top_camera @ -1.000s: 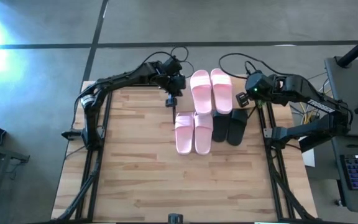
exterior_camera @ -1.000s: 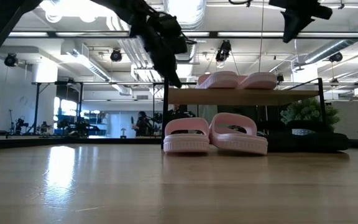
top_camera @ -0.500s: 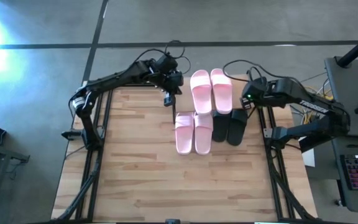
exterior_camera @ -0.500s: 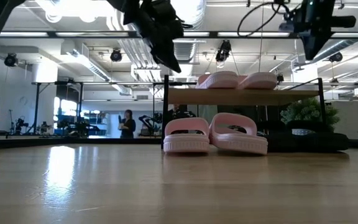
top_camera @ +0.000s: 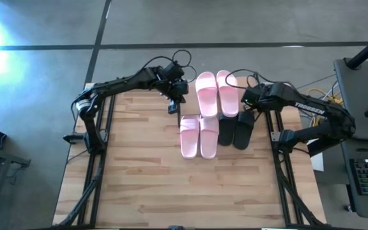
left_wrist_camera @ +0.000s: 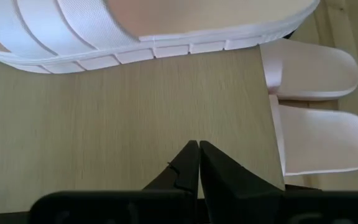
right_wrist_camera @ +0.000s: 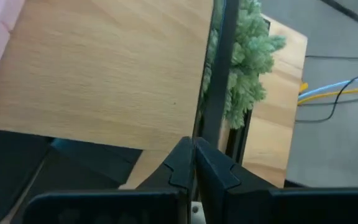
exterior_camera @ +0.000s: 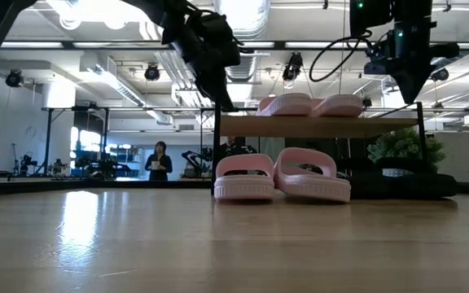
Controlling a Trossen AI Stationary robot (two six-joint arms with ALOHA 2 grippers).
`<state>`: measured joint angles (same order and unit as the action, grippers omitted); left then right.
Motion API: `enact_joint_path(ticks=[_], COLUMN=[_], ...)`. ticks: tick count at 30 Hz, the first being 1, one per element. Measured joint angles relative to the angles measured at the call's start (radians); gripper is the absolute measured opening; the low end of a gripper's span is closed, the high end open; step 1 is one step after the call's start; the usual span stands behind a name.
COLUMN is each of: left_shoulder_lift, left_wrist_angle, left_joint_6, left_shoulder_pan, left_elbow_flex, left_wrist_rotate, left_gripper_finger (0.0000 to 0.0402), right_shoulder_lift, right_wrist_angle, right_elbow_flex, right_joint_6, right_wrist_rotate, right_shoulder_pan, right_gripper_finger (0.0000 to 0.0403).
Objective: Pick and place slides into the shelf
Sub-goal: Adjust the shelf
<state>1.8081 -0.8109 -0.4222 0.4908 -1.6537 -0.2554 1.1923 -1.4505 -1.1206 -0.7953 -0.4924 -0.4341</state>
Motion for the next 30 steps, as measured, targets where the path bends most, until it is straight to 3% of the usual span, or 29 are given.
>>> enact_joint_path(ticks=[8,19,30], left_shoulder_lift=[-0.011,-0.016,-0.035], left_wrist_angle=[-0.002,-0.044,-0.05], left_joint_6=[0.001,0.001,-0.003], left_shoulder_pan=[0.0,0.001,0.006], left_elbow_flex=[0.022,0.019,0.023], left_wrist_rotate=[0.021,0.069,0.087], left_gripper_finger=[0.0,0.0,0.0], right_shoulder_lift=[-0.011,-0.066,-0.073], right_wrist_angle=[0.017,-0.01,-0.067], right_elbow_flex=[0.026,-0.09,-0.088], right_joint_6=[0.003,0.036,0.02], right_wrist_rotate=[0.004,-0.08,-0.011], right_shoulder_pan=[0.0,-0.024,-0.076], right_gripper_finger=[0.0008,0.001,0.008])
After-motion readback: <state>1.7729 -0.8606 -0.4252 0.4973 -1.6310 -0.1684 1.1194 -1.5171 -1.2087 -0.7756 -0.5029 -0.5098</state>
